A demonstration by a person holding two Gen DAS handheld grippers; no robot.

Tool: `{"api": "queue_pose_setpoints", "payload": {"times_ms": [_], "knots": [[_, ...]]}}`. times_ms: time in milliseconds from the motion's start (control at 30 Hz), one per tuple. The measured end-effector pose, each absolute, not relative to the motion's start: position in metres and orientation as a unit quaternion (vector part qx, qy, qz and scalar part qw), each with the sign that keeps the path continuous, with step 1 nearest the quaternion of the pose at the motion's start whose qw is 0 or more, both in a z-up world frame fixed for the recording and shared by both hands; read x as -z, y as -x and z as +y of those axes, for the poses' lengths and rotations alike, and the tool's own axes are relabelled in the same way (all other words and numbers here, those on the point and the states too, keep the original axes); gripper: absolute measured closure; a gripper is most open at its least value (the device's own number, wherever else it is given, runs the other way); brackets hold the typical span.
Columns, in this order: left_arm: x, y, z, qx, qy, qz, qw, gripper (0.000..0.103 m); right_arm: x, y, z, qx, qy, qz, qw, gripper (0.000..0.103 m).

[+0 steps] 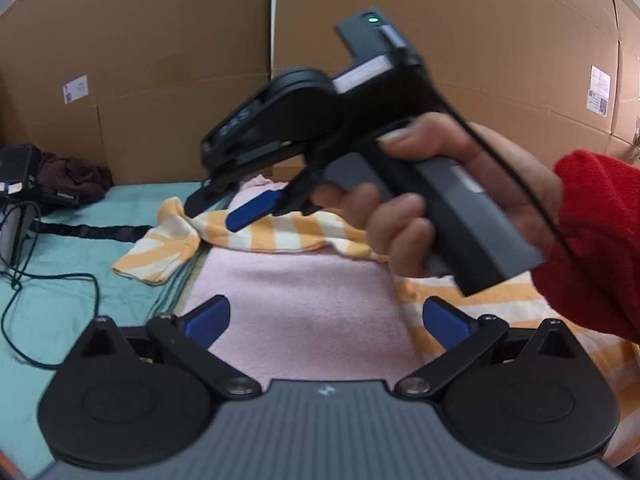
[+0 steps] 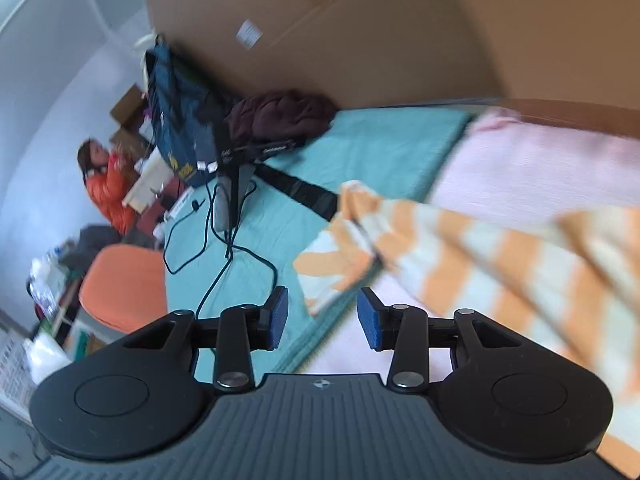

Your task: Fold clothes

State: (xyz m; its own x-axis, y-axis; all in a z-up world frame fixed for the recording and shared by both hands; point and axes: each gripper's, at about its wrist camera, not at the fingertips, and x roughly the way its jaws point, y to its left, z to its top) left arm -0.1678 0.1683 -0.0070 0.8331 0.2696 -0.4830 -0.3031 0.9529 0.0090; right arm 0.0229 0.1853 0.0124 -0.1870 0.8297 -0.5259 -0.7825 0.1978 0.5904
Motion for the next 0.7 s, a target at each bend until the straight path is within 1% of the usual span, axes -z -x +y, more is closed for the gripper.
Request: {"api": "queue_pose_setpoints", "payload": {"times_ms": [33,67,133,167,233,267,300,367,400,433,467,567,633,700], "knots": [[0.009,0.17,0.172,-0.161,0.025,0.25,0.954,0.001,-0.01,-0.012,0.198,-0.644,-0.002,0.421,0.638,0.06],[0.011,0.173,0.175,-0.173,0.016,0.252,0.952,0.001,-0.011,0.0,0.213,-0.653,0.036,0.393,0.646,0.057],[0.014,0.179,0.185,-0.185,0.012,0.258,0.948,0.001,-0.009,0.009,0.225,-0.655,0.087,0.357,0.66,0.046],[0.015,0.183,0.191,-0.184,0.016,0.261,0.948,0.001,-0.006,0.009,0.23,-0.654,0.103,0.347,0.664,0.039],[0.015,0.193,0.202,-0.179,0.03,0.254,0.95,0.001,0.0,0.009,0.239,-0.652,0.136,0.326,0.671,0.044],[0.014,0.198,0.207,-0.182,0.03,0.251,0.95,0.001,0.002,0.01,0.244,-0.65,0.152,0.315,0.674,0.058],[0.014,0.202,0.212,-0.186,0.029,0.248,0.95,0.001,0.005,0.01,0.249,-0.649,0.168,0.304,0.677,0.087],[0.011,0.209,0.228,-0.196,0.033,0.239,0.951,0.001,0.011,0.011,0.259,-0.644,0.2,0.282,0.682,0.095],[0.01,0.213,0.235,-0.2,0.034,0.235,0.951,0.001,0.011,0.006,0.261,-0.648,0.194,0.288,0.678,0.095],[0.007,0.213,0.246,-0.207,0.042,0.229,0.95,0.001,0.007,-0.008,0.258,-0.66,0.15,0.323,0.662,0.095],[0.004,0.213,0.258,-0.213,0.05,0.224,0.95,0.001,0.008,-0.015,0.256,-0.664,0.131,0.34,0.653,0.095],[-0.005,0.195,0.305,-0.173,0.108,0.199,0.959,0.001,0.009,-0.035,0.252,-0.672,0.073,0.39,0.625,0.095],[-0.006,0.176,0.344,-0.151,0.167,0.194,0.955,0.001,0.01,-0.048,0.249,-0.675,0.034,0.421,0.604,0.094],[-0.003,0.159,0.376,-0.133,0.238,0.201,0.941,0.001,0.011,-0.061,0.247,-0.677,-0.006,0.452,0.581,0.089]]}}
